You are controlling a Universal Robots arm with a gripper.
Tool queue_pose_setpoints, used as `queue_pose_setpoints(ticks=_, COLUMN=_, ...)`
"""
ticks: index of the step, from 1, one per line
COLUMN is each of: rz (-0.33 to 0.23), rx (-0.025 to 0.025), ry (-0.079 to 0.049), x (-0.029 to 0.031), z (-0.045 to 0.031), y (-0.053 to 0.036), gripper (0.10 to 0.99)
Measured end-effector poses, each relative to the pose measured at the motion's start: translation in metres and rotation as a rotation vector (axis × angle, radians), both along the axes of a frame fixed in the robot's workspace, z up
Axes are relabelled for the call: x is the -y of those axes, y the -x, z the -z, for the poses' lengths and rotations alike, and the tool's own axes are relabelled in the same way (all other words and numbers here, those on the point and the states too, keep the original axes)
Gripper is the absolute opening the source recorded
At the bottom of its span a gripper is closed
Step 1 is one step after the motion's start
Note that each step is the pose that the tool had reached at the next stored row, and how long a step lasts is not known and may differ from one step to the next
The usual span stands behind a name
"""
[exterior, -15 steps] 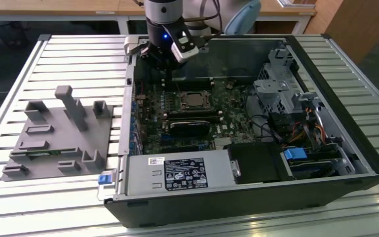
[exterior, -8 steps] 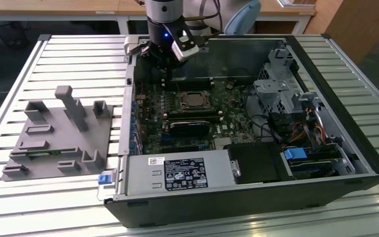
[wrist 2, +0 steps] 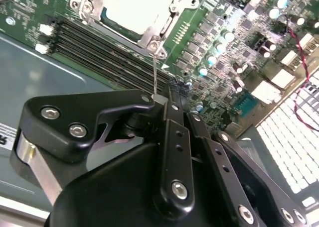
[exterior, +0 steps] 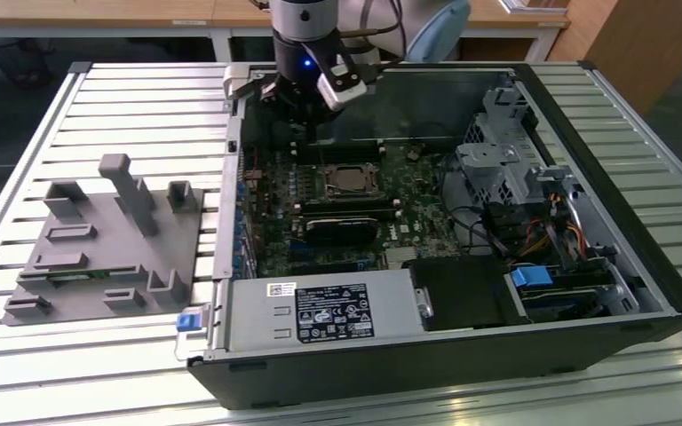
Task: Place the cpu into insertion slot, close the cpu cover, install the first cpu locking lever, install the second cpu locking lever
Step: 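Install the first cpu locking lever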
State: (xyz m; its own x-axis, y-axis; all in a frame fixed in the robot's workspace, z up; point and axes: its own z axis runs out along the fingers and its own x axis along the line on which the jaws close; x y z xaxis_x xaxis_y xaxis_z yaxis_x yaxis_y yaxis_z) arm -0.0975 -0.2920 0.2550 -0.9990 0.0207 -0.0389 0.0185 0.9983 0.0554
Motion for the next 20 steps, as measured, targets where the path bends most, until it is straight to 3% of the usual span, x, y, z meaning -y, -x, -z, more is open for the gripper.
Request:
queue_pose_setpoints(ticks=10, rz=0.000, rx=-0.0005, ry=0.000, x=0.0000, z=0.0012, y=-0.0199, gripper=0.106)
queue_pose_setpoints(ticks=15, rz=0.000, rx=-0.0006, ry=-0.001, x=0.0001, z=0.0018, y=-0.0245, gripper=0.106)
queue_pose_setpoints(ticks=16, rz=0.000, rx=-0.0006, ry=-0.005, x=0.0001, z=0.0019, y=-0.0245, gripper=0.106)
queue_pose_setpoints(ticks=20, rz=-0.001, rx=0.0028, ry=-0.043, x=0.0013, z=0.0030, y=-0.0246, gripper=0.106)
